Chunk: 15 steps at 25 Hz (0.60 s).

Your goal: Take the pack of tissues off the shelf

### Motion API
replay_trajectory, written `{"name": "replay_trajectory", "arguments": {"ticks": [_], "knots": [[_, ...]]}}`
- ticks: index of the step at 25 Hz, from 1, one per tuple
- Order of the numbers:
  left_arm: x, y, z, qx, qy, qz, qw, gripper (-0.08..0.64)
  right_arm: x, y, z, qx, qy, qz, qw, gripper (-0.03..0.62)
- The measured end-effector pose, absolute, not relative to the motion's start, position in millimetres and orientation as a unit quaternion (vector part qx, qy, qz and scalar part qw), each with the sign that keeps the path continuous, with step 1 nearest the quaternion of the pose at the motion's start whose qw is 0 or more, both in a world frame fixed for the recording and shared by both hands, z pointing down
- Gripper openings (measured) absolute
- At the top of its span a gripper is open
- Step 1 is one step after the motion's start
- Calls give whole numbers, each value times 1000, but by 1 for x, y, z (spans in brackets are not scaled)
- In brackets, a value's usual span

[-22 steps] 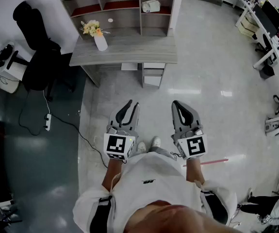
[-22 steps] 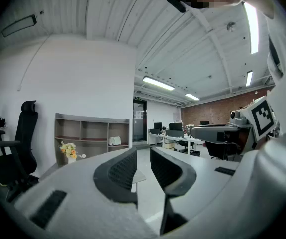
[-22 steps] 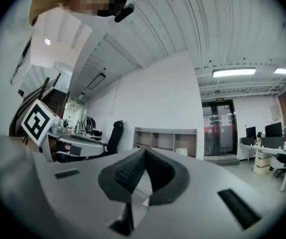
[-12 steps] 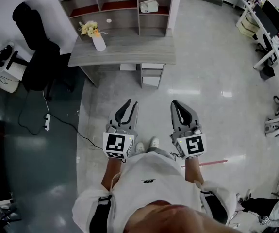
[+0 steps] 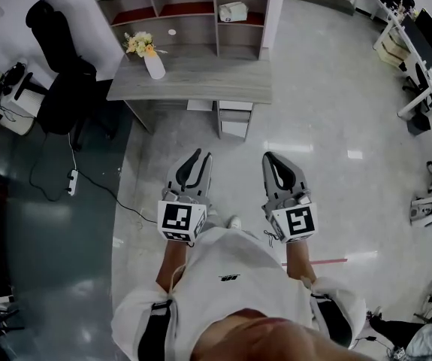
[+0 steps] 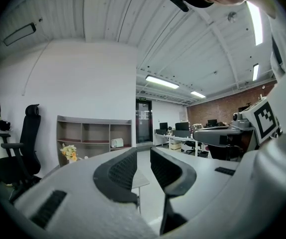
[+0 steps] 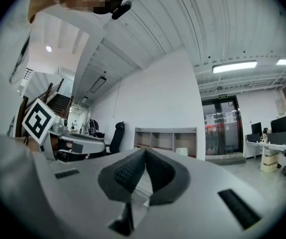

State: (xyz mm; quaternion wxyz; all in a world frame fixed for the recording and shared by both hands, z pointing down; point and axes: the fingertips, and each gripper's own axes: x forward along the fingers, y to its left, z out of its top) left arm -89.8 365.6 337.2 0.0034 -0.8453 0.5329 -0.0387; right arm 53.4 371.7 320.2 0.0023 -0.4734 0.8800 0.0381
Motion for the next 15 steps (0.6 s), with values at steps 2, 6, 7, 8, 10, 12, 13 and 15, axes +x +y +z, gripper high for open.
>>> {"name": "replay_trajectory", "arguments": {"ticks": [2,6,7,8,10,12,13,15], "knots": [[-87,360,336,-843,536,-39,7,97,55,366,321,-471,882,34,-6,26],[-81,345,335,-842,538,-41,15,97,58,351,321,-465,884,44,5,26],[-79,341,335,-842,538,-41,15,97,58,347,322,-464,885,44,5,26],[-78,337,335,-842,538,-41,15,97,59,343,323,-465,885,39,-2,26],[-77,327,335,-842,537,-40,15,97,60,333,324,-467,883,32,-14,26],[-76,317,336,-843,536,-40,15,97,61,323,325,-468,883,34,-8,26],[-74,312,337,-844,535,-40,14,97,62,318,326,-468,883,36,-6,26],[-72,300,339,-845,534,-41,11,97,64,307,326,-469,882,37,-11,26]]}}
